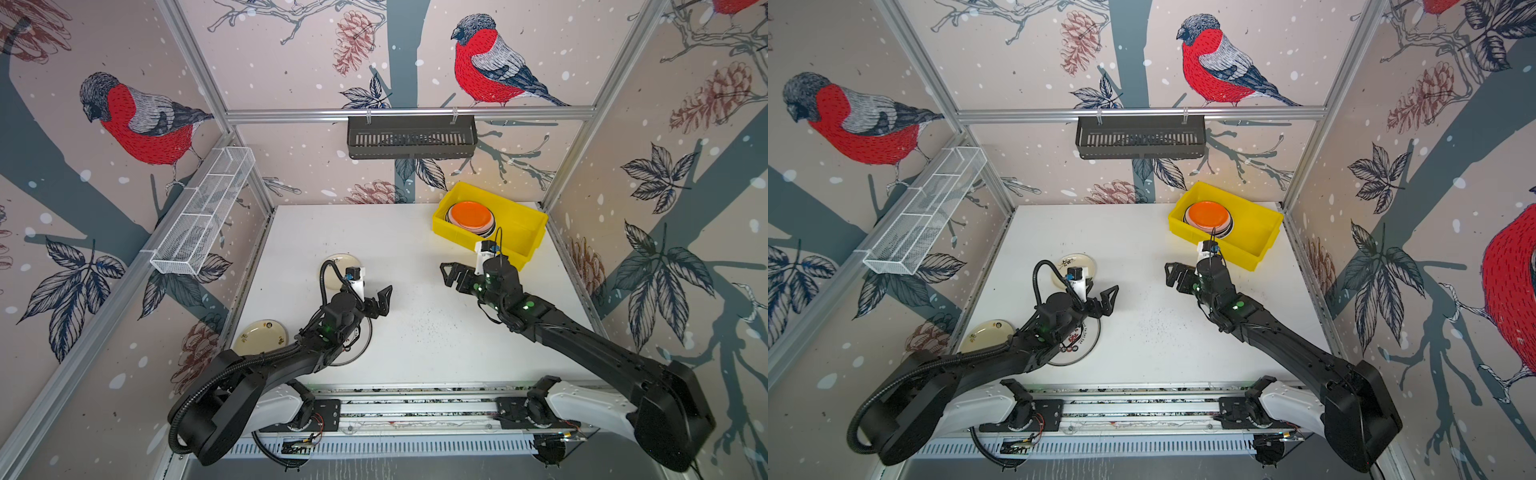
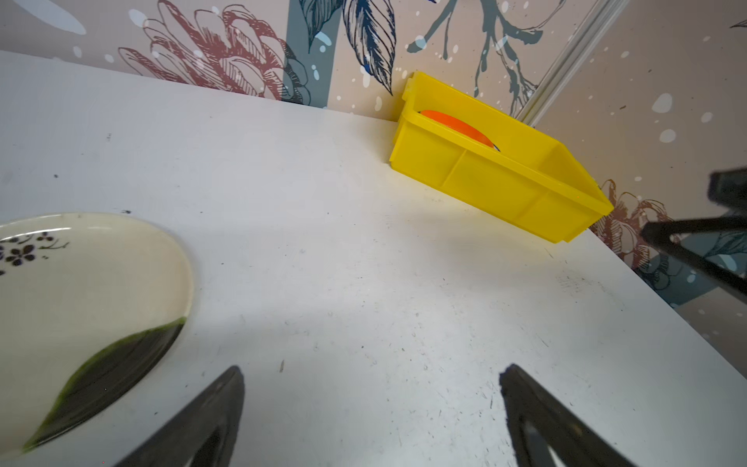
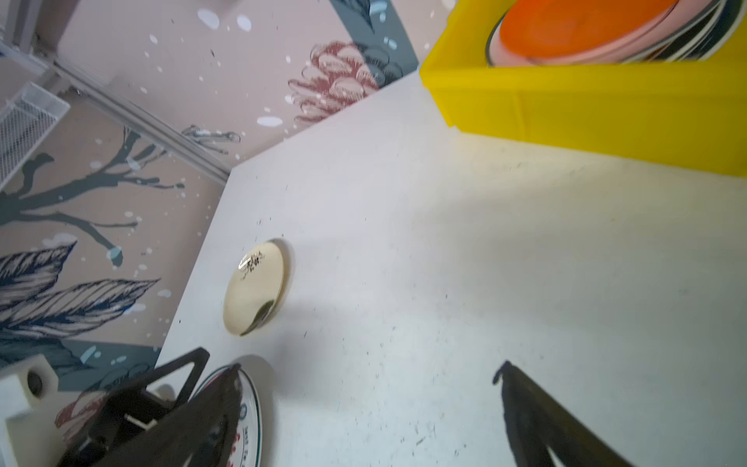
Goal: Place the plates into the plastic bin on the countertop
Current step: Pick up the plate from the bottom-left of the table.
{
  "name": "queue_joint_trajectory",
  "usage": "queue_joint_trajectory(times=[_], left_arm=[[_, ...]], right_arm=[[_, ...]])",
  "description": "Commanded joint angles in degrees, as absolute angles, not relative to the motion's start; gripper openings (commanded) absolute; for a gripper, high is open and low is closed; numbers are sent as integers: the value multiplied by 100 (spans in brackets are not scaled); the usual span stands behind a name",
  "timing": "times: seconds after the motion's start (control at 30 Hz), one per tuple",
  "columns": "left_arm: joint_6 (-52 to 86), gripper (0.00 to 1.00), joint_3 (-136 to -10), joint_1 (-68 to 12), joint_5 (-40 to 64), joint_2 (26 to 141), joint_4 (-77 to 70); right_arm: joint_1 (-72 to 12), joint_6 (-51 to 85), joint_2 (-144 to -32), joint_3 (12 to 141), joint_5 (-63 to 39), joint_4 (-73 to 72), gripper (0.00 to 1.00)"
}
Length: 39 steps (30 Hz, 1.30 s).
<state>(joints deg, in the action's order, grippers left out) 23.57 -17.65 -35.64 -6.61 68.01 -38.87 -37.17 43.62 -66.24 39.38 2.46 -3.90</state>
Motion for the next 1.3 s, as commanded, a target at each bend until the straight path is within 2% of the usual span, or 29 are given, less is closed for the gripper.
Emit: queue_joint_trajectory(times=[0.0,0.1,0.2,0.43,0.57,0.97,1.07,1.27], left_arm=[[2757,98,-1938,-3551,-1133,6588,-3049],[3191,98,-2059,-3551,-1152,6261,-2290],[3589,98,-2072,-3551,-1207,5843,-1430],[4263,98,-1627,-3551,-1471,4248,0],[4351,98,-1586,-3551,-1773,3564,574],[4117,98,-1922,-3542,-1464,3575,1087],[4115,98,-1848,-3538,-1399,3602,962],[4181,98,-1669,-3542,-1022,3645,537]], right_arm=[[-4053,4466,-6955,3947,-76,-669,100],[-4480,4551,-7486,3885,-143,-864,100],[-4728,4667,-8013,3795,-623,-1414,97],[-5196,4866,-9138,4093,-1325,-2365,87],[-5405,4982,-9803,4414,-1679,-2670,77],[-5843,5150,-10976,5201,-2046,-2997,58],[-5838,5217,-11157,5299,-2013,-2962,47],[-5947,5148,-11249,5439,-1583,-2644,44]])
